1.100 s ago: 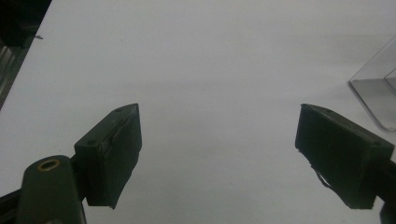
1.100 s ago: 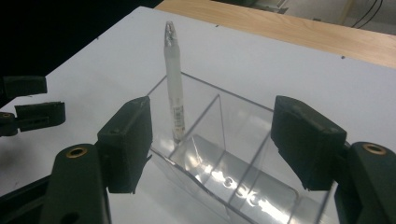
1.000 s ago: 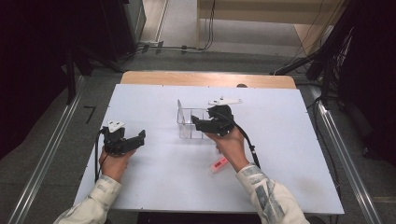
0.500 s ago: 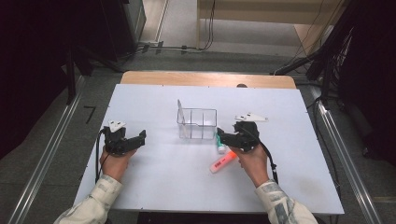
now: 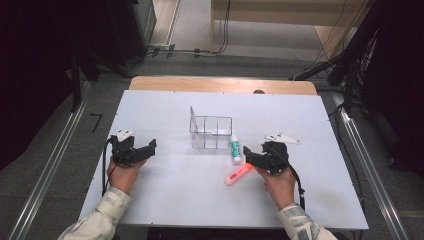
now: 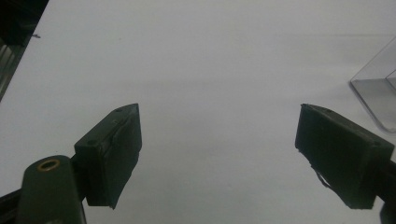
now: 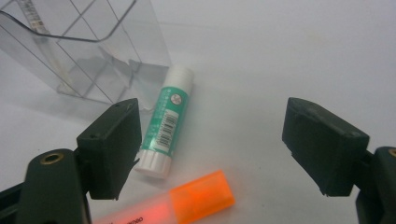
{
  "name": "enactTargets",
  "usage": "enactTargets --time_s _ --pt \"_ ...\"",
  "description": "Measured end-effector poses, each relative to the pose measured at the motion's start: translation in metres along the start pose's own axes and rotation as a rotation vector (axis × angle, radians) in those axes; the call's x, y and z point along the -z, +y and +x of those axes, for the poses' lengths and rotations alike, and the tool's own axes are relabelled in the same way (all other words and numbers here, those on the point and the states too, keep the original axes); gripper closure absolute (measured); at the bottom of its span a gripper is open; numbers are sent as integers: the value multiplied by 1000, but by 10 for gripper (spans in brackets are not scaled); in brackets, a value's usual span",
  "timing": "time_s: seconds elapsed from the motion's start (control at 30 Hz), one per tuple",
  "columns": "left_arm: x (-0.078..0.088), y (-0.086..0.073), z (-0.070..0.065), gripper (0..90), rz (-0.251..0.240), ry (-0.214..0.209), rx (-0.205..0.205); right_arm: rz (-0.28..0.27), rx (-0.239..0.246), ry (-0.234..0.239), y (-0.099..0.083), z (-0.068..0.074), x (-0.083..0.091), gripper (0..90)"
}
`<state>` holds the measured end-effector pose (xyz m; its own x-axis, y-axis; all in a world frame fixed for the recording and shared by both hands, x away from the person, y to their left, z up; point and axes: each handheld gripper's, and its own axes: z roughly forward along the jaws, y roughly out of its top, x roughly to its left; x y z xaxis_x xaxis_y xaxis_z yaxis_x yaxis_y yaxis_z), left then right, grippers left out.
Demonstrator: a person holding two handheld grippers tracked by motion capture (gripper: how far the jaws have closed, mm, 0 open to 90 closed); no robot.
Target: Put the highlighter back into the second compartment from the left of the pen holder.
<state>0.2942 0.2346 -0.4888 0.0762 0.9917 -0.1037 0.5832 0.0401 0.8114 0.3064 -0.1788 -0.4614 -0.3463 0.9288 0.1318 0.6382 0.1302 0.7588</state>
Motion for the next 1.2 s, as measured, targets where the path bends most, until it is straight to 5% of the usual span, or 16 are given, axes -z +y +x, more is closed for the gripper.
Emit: enactTargets --time_s 0.67,1.2 --pt "4 0 -5 151 -6 -20 -6 43 -3 -27 -19 2 -9 186" --pt "12 -6 -51 158 -8 -145 -107 36 23 -45 -10 -8 -3 186"
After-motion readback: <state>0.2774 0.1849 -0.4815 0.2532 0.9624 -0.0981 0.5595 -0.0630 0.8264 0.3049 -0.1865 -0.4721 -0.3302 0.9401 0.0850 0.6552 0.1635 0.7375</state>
